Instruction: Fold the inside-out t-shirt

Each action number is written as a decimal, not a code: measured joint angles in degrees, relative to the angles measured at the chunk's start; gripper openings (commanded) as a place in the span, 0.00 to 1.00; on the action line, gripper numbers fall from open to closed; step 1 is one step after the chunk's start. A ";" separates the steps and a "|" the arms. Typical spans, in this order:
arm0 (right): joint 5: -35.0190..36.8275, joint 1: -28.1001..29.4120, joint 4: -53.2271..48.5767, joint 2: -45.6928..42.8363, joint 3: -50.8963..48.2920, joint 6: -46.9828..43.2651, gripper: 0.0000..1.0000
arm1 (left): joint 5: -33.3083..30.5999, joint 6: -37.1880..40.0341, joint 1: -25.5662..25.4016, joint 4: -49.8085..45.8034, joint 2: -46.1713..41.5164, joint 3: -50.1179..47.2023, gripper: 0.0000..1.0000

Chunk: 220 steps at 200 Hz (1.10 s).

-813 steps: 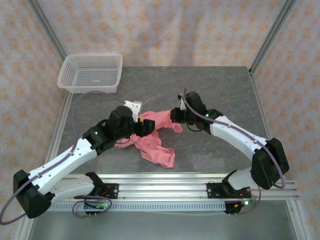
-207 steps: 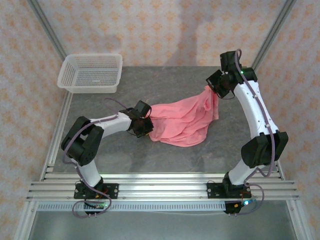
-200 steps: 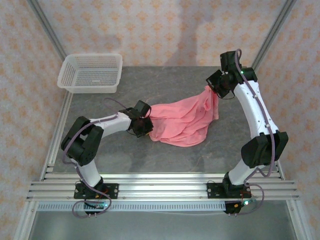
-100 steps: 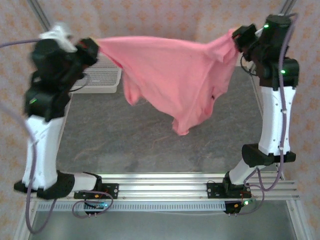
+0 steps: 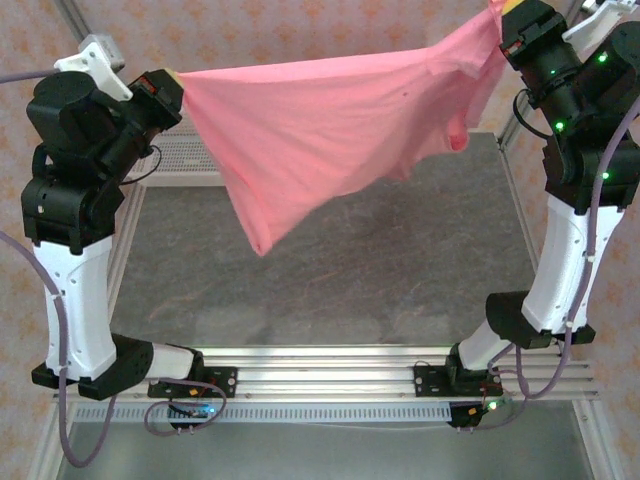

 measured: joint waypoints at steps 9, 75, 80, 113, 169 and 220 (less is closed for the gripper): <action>-0.46 0.00 1.03 -0.94 -1.46 -0.74 0.00 | 0.00 0.70 0.00 0.04 -1.09 -0.81 0.00; -2.32 0.00 9.62 -7.54 -6.99 -3.63 0.00 | 1.14 2.10 0.00 5.07 -6.47 -1.36 0.00; -2.29 0.00 10.05 -7.52 -6.97 -3.69 0.00 | 1.14 2.12 0.00 5.53 -6.36 -1.38 0.00; -1.29 0.00 10.36 -2.19 -3.48 -3.50 0.00 | 1.03 2.54 0.00 8.41 -3.28 -1.55 0.00; -0.98 -0.02 14.86 17.62 7.19 -2.64 0.00 | 0.09 3.98 2.01 13.07 12.90 3.08 0.00; 0.09 -4.81 25.00 25.79 9.66 5.31 0.00 | 4.20 4.02 4.00 14.45 30.84 25.16 0.00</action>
